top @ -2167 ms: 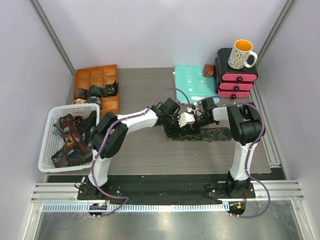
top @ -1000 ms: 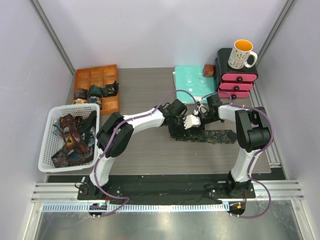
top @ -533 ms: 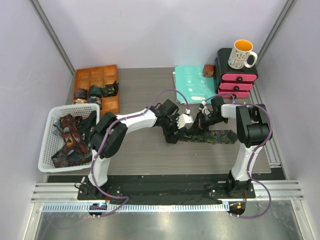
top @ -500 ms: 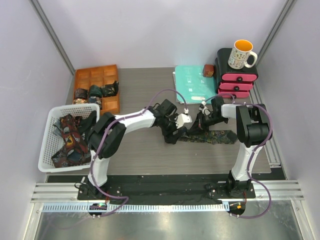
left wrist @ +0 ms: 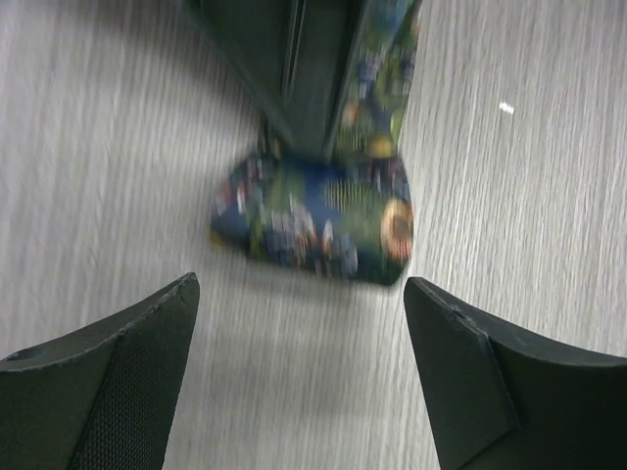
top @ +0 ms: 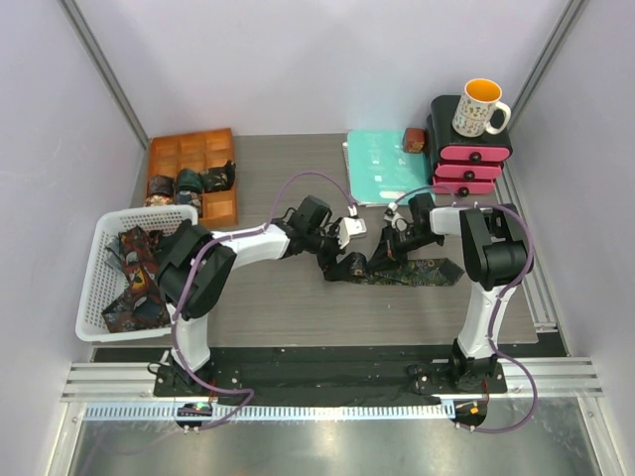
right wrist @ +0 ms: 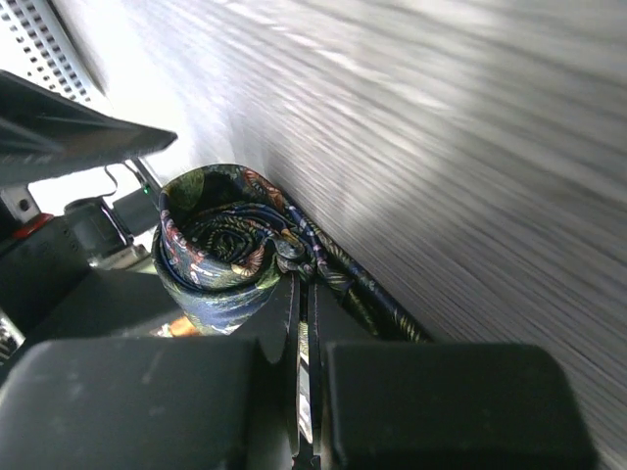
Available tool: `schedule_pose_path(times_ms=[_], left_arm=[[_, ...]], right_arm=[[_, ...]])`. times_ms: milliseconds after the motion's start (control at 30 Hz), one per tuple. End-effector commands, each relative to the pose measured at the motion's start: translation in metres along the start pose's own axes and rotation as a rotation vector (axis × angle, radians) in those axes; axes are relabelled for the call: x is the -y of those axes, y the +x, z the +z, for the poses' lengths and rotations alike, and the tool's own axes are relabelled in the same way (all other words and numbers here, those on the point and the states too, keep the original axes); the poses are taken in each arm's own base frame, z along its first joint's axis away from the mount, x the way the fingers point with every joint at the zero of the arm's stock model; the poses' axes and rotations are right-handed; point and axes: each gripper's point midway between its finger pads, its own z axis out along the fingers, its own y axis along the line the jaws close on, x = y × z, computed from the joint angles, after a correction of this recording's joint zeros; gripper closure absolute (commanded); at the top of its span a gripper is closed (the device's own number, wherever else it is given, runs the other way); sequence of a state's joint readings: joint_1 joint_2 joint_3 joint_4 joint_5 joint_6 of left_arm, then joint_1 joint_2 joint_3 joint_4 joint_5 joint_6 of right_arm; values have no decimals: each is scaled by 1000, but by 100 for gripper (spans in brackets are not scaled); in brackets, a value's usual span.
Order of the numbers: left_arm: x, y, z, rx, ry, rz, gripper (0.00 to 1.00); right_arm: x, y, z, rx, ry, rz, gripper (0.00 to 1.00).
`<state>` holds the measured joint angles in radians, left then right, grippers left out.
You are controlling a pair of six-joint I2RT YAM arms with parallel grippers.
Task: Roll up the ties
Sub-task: Roll the tie at the center of the board.
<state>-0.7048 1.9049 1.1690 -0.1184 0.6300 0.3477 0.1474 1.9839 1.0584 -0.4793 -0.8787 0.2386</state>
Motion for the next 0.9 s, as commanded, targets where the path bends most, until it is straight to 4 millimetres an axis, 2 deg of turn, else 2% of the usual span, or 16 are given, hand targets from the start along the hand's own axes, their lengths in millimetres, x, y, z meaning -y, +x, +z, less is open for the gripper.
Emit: schedule_pose_path(times_ms=[0, 100, 200, 267, 333, 433, 467, 500, 533, 600, 633, 700, 867], left_arm=[[1, -31, 7, 98, 18, 129, 15], [3, -24, 16, 59, 30, 176, 17], [12, -17, 22, 22, 59, 215, 26], [16, -16, 22, 12, 71, 226, 39], [18, -18, 24, 9, 71, 231, 49], [18, -24, 30, 3, 53, 240, 54], [16, -33, 32, 12, 42, 248, 55], [13, -31, 34, -12, 24, 229, 56], [11, -40, 37, -10, 14, 236, 57], [10, -21, 47, -99, 9, 205, 59], [8, -27, 50, -111, -5, 213, 60], [5, -5, 58, -204, -14, 190, 60], [5, 39, 50, -409, -27, 122, 62]], right_arm=[[52, 1, 23, -1, 228, -61, 99], [49, -2, 29, 1, 221, -60, 99], [43, -5, 34, 8, 210, -61, 99], [42, -6, 36, 12, 209, -66, 99], [39, -5, 40, 7, 203, -65, 99], [35, -3, 45, 1, 197, -59, 99], [33, -3, 47, 1, 195, -64, 99], [32, -3, 50, -1, 191, -59, 99], [27, -2, 52, -5, 184, -51, 99], [20, -5, 55, 5, 163, -45, 99], [14, -5, 55, 4, 137, -38, 99], [5, -8, 54, 12, 107, -16, 99], [-25, -4, 40, 9, -8, 46, 93]])
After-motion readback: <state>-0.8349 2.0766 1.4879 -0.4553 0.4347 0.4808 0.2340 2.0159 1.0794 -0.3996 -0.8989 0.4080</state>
